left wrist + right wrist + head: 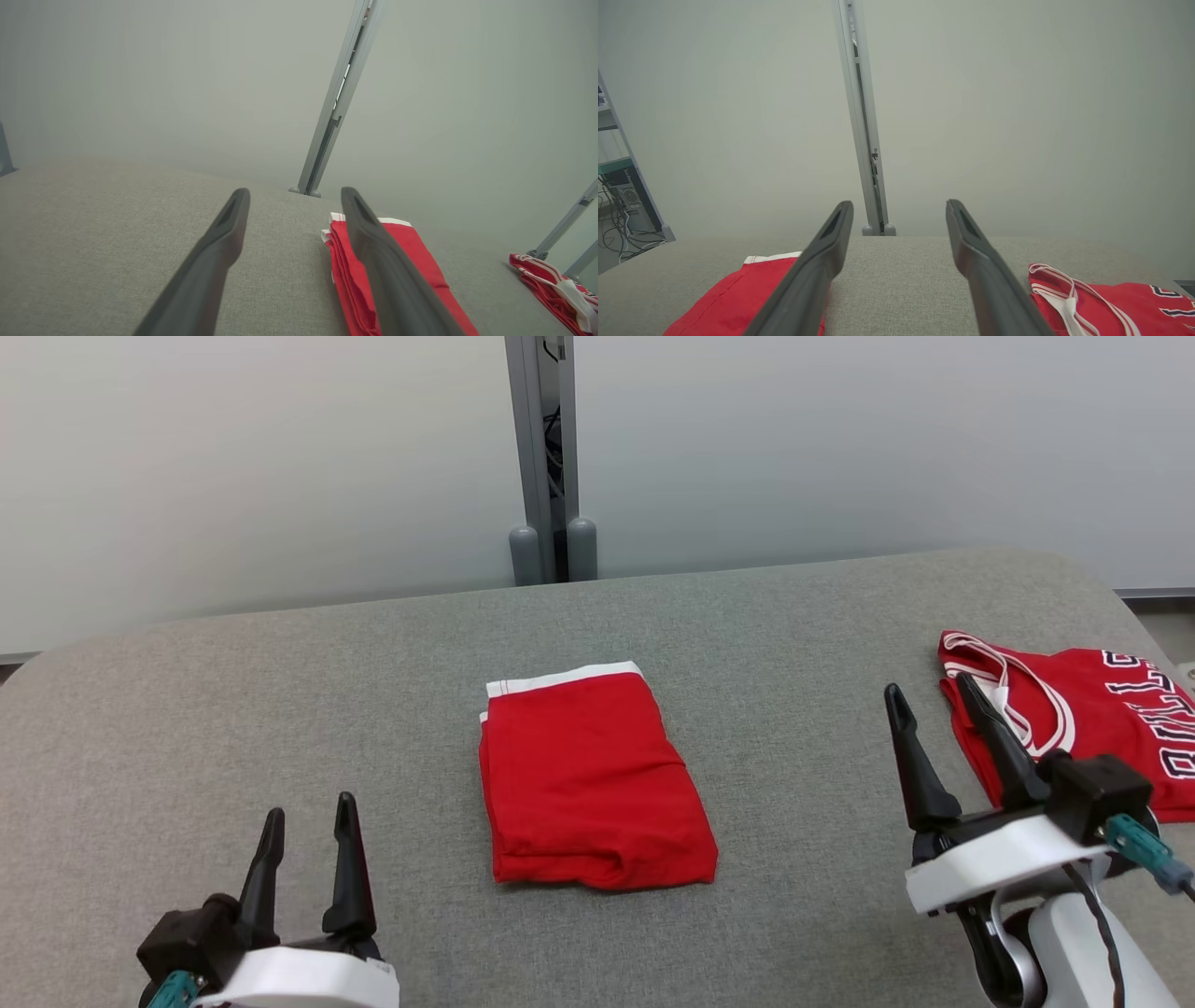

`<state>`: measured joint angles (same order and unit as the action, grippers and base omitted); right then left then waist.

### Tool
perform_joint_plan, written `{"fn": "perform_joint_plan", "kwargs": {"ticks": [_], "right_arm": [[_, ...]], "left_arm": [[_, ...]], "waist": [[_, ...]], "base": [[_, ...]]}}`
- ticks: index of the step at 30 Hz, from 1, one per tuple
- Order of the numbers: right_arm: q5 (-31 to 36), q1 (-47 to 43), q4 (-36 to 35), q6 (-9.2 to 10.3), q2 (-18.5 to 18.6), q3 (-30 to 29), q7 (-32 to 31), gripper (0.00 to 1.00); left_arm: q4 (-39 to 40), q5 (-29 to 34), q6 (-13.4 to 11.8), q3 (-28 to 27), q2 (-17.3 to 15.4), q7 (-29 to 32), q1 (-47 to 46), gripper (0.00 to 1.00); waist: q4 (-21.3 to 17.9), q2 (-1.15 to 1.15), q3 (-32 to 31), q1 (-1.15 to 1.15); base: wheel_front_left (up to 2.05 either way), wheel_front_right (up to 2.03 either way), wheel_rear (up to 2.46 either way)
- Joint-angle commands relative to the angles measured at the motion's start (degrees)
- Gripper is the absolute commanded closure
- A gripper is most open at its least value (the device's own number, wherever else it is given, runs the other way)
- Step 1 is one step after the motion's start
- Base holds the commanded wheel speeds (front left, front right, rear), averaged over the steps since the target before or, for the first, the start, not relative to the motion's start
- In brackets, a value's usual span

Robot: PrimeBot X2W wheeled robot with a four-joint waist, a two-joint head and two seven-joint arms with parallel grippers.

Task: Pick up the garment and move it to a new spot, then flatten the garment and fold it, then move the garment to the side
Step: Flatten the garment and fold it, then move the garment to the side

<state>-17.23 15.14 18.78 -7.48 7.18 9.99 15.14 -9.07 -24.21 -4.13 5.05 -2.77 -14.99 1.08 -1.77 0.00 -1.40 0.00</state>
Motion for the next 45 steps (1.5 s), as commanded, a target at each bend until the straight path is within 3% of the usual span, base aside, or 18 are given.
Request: {"fn": "perform_joint_plan", "kwargs": {"ticks": [1,7,17,23,27,39,45], "right_arm": [[0.35,-0.95,-0.86,-0.03,0.01,-0.46,0.00,0.00],[1.72,-5.18,-3.94,-0.03,-2.18,-3.33,-0.01,0.00],[1.66,-5.95,-1.94,-0.03,-3.13,-3.23,0.00,0.00],[0.84,-6.11,-0.59,-0.03,-2.96,-2.69,-0.01,0.00],[-2.77,-4.09,1.66,-0.03,-2.04,-1.04,-2.23,0.00],[-25.66,5.83,9.63,-0.03,2.35,4.20,-18.03,0.00],[-33.68,9.45,13.98,-0.03,5.00,6.36,-23.36,0.00]], "left_arm": [[0.08,-0.31,-0.31,-0.18,-0.27,-0.19,0.74,0.00],[-0.96,0.40,-0.24,0.10,-0.26,-0.19,2.51,0.00],[-2.18,4.92,-1.00,0.80,-0.26,-0.19,3.03,0.00],[-2.25,4.36,-0.74,1.30,-0.25,-0.19,2.74,0.00],[-2.40,4.37,-0.43,2.05,-0.25,-0.19,2.29,0.00],[-4.22,5.81,0.97,4.48,-0.23,-0.19,-1.78,0.00],[-4.71,5.79,1.31,5.49,-0.24,-0.19,-3.35,0.00]], "waist": [[-0.07,0.00,0.13,0.00],[0.54,0.00,0.27,0.00],[1.57,0.00,0.04,0.00],[2.77,0.00,0.09,0.00],[4.23,0.00,0.72,0.00],[12.09,0.00,8.01,0.00],[16.32,0.00,10.30,0.00]], "base": [[0.00,0.00,0.00],[0.00,0.00,0.00],[0.00,0.00,0.00],[0.00,0.00,0.00],[0.00,0.00,0.00],[0.00,0.00,0.00],[0.00,0.00,0.00]]}}
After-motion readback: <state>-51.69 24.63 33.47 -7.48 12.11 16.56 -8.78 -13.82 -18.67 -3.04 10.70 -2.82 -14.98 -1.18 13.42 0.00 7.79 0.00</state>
